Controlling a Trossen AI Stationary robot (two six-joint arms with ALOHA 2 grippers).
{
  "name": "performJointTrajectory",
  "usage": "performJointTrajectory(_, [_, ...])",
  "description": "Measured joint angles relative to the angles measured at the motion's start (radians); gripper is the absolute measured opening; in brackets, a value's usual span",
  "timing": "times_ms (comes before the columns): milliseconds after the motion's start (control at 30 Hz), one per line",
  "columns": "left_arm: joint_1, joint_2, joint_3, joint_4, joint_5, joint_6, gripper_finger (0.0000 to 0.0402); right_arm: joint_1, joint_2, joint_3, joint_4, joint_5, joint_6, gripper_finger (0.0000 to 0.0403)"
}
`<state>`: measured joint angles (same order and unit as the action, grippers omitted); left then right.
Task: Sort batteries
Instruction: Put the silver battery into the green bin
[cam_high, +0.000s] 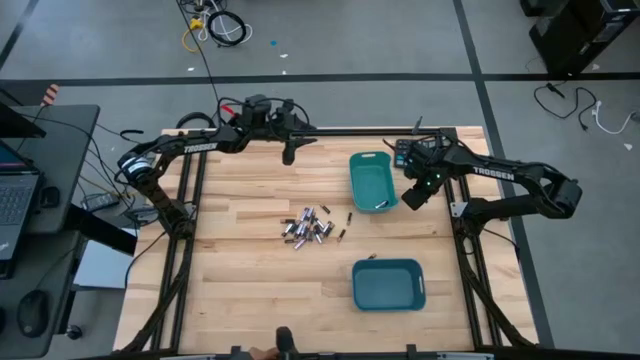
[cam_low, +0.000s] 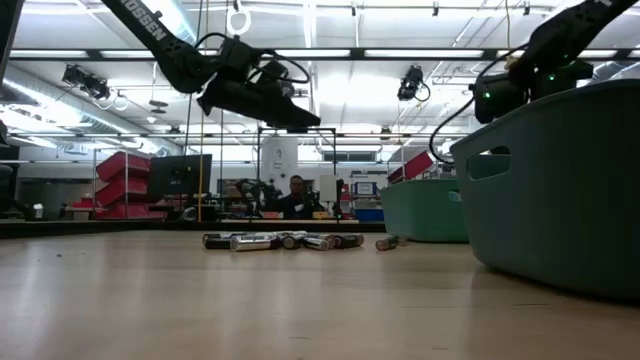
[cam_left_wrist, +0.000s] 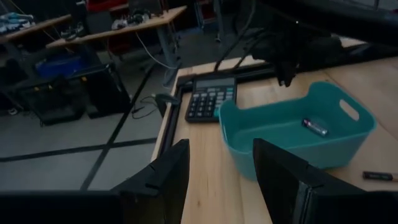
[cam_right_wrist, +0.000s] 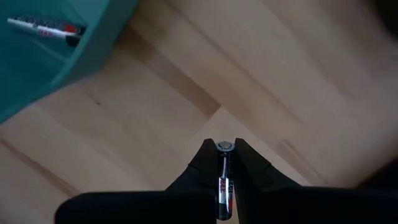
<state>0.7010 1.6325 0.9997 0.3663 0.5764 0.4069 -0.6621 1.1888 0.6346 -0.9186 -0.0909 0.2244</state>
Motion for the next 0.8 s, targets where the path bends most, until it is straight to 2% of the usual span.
performJointTrajectory(267, [-0.009,0.000,-0.006,0.003,-0.043,-0.019,0.0177,-0.034,0.000,0.001,0.009,0.027,0.016,0.0016])
performJointTrajectory(800, [-0.008,0.000,-0.006,-0.072,-0.045,0.043,0.0177,-0.117,0.000,0.001,-0.001,0.020,0.073,0.0016])
